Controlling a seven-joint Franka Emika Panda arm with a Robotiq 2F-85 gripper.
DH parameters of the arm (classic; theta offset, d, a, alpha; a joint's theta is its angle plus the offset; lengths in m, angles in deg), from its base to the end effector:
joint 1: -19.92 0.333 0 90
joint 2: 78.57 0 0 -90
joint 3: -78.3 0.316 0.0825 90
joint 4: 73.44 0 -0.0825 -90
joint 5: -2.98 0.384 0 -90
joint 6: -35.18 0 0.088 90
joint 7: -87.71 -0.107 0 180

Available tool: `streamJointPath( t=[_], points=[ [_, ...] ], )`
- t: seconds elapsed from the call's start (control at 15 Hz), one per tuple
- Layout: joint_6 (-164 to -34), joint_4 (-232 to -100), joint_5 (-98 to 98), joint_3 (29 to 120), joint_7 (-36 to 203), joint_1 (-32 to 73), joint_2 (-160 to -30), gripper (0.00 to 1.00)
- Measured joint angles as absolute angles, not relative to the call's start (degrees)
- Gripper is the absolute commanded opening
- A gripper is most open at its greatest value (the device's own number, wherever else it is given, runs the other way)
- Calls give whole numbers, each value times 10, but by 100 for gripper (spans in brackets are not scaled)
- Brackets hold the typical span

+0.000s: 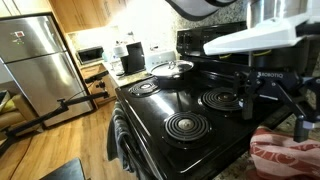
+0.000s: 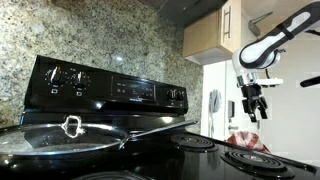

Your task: Hang the towel on the oven door handle

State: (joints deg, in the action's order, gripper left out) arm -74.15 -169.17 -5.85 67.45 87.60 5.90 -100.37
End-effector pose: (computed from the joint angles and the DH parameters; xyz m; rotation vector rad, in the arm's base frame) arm 0.5851 -0.2705 0.3784 2.9024 -0.5376 -0.2668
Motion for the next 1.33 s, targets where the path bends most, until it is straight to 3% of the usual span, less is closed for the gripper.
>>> streamJointPath(
  t=[1.33],
  points=[
    [-728, -1620, 119, 657, 703, 18, -1085, 100]
  ],
)
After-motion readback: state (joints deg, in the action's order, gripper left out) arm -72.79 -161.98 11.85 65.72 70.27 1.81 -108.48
